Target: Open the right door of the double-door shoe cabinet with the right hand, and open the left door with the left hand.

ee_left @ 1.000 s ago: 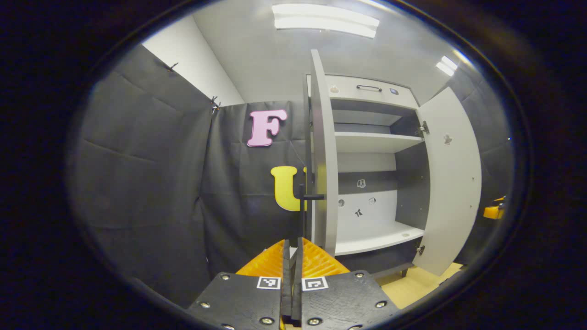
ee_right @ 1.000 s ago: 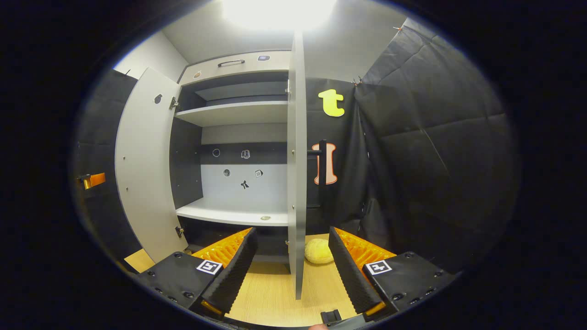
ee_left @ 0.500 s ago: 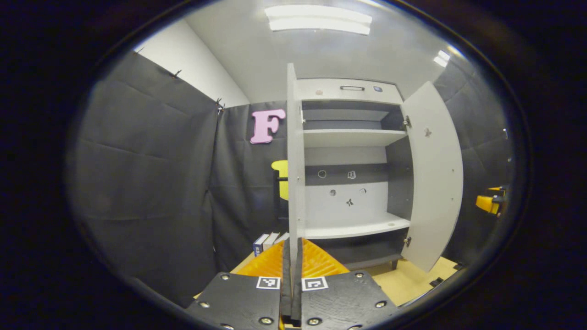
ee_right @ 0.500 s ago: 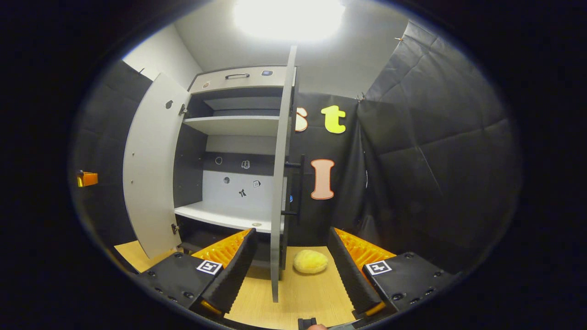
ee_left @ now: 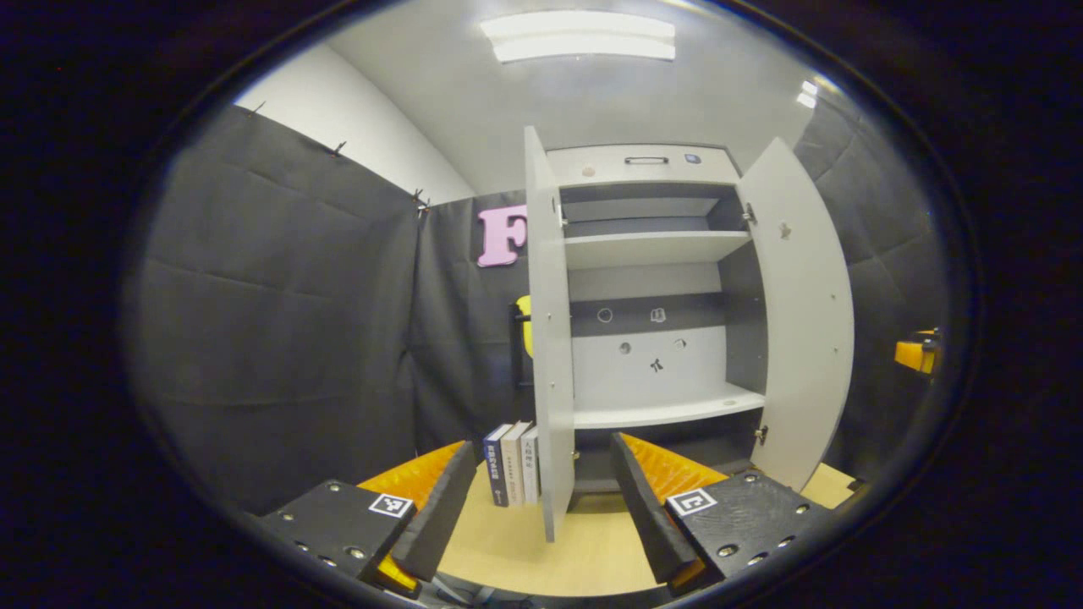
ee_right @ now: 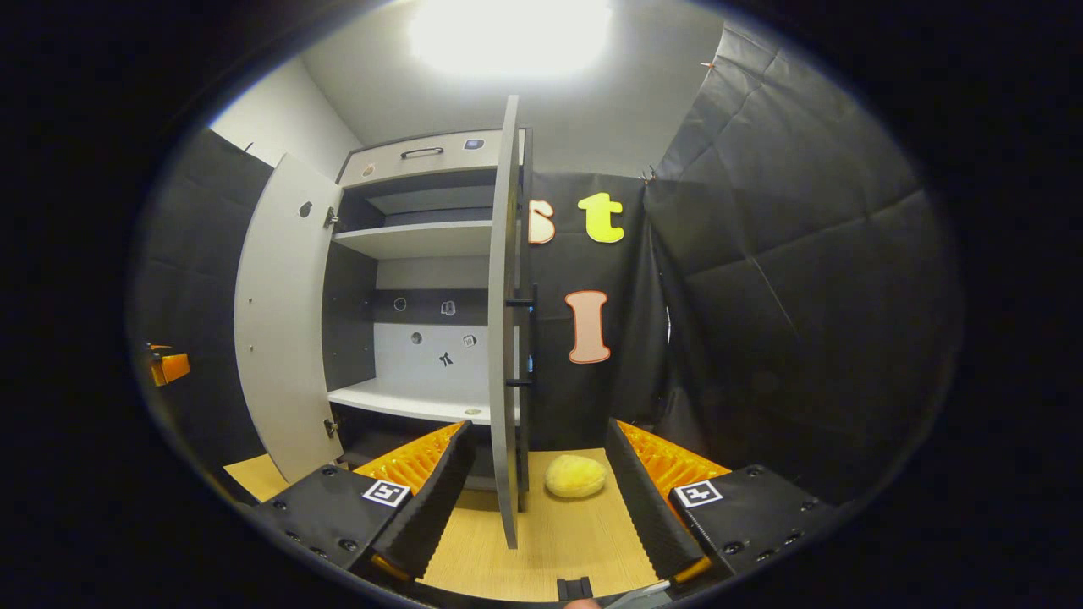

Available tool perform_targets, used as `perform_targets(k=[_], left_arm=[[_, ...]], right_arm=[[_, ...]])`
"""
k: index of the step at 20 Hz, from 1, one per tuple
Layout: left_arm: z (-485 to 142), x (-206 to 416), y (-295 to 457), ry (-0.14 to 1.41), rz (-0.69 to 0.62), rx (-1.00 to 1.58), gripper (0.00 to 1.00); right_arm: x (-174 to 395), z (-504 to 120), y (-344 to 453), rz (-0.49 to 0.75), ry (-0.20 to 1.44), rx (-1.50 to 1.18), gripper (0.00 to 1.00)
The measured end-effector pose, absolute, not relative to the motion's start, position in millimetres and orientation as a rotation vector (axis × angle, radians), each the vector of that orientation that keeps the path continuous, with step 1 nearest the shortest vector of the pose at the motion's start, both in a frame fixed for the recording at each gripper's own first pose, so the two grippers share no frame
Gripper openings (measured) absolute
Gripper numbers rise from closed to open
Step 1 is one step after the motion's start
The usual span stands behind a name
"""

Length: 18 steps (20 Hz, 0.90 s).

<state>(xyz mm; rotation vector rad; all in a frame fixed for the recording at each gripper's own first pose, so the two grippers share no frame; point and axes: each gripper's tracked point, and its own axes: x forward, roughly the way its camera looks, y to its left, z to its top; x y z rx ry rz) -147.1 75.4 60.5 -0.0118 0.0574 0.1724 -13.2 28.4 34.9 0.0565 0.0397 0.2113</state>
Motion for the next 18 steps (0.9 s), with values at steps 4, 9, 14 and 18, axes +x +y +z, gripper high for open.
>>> perform_targets(k=[4,9,14,18], left_arm=[[64.1,-153.0,85.6,0.048,0.193,-0.009,0.93],[69.0,-155.8,82.7,0.038,0.185,0.028,0.92],[72.2,-157.6,76.2,0.028,0.171,0.050,0.92],[71.9,-157.7,75.4,0.024,0.174,0.049,0.92]], right_arm=[[-18.5,44.9,26.7,0.203,0.011,0.059,0.98],[-20.8,41.0,21.7,0.188,0.023,0.070,0.97],[-24.9,40.1,18.2,0.182,0.027,0.083,0.97],[-24.7,44.0,14.3,0.175,0.018,0.079,0.97]])
